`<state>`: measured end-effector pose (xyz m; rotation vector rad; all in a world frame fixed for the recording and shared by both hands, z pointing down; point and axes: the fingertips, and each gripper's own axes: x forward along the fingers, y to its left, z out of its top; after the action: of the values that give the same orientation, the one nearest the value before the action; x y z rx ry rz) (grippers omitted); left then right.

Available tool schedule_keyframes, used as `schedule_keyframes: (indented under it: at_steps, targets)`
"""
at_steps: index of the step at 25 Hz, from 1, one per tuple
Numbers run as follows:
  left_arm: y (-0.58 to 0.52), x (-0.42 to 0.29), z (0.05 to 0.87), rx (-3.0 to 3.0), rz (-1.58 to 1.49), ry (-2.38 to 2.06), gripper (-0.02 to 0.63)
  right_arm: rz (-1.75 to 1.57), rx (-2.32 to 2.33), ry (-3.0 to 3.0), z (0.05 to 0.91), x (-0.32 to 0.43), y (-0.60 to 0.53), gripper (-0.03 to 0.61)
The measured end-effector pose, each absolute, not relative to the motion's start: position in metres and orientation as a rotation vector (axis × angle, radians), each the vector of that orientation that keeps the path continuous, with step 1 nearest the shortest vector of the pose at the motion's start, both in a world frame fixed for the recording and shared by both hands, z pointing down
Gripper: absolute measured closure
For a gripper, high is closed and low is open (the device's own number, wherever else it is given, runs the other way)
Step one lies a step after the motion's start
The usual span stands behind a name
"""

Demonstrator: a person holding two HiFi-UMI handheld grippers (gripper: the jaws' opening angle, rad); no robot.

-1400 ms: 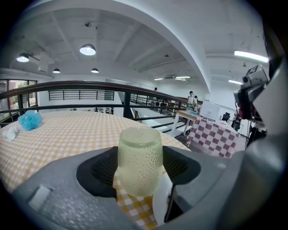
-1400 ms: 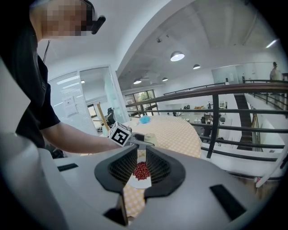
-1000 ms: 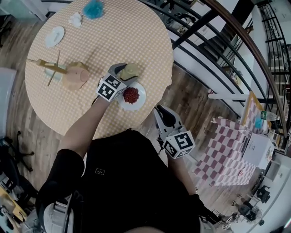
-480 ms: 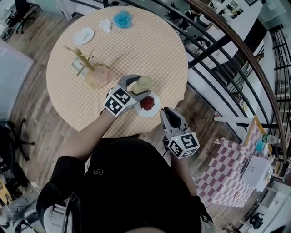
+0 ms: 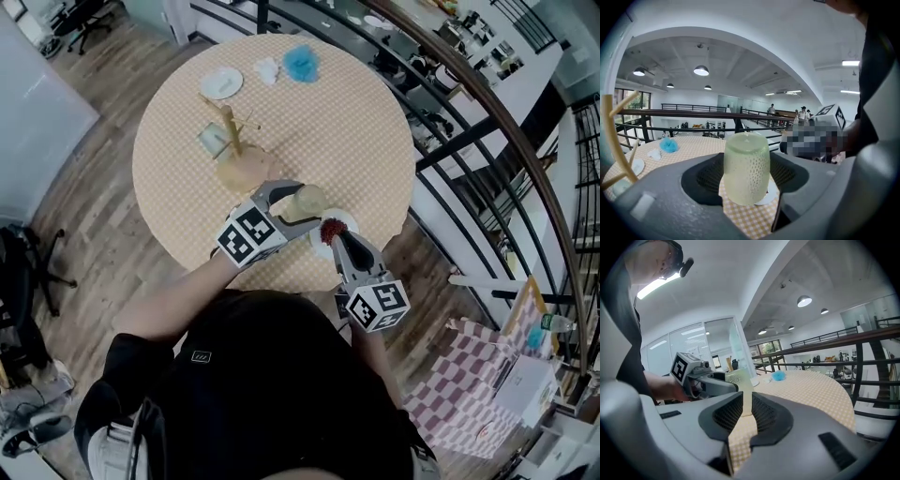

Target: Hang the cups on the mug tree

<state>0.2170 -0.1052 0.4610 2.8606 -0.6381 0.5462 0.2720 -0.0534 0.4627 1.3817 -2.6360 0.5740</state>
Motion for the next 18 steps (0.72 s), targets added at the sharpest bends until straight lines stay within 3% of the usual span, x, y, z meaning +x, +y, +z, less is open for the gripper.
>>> schedule_keyframes:
  at_steps: [18]
  targets:
    - [-0.128, 0.084, 0.398, 2.889, 0.442, -0.862, 0.314, 0.599, 1.343, -2.632, 0.463, 0.196, -0.070, 0.512]
